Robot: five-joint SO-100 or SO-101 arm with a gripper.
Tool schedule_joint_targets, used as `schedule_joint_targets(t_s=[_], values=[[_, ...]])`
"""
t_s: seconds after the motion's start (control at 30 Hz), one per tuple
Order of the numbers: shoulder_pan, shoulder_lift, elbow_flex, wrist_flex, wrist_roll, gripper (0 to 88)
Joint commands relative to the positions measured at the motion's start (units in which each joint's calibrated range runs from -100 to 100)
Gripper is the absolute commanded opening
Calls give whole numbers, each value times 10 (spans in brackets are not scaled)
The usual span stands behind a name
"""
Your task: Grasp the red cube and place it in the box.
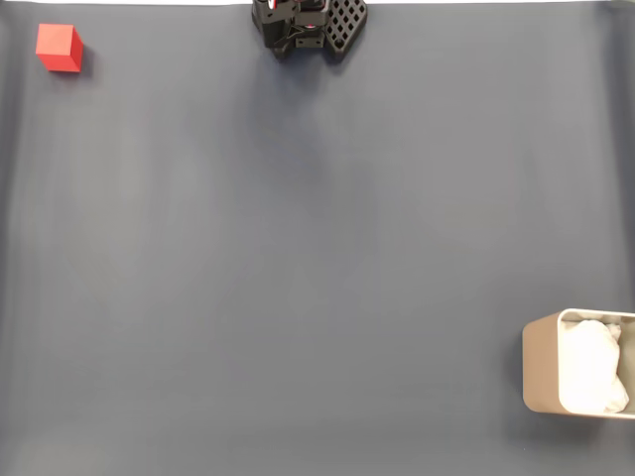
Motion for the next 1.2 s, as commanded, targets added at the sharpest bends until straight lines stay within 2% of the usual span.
schedule_joint_targets(t_s=[0.0, 1.1, 1.17], values=[[11, -4, 2, -8, -13, 0], [87, -22, 63, -12, -21, 7], [89, -22, 70, -16, -20, 40]])
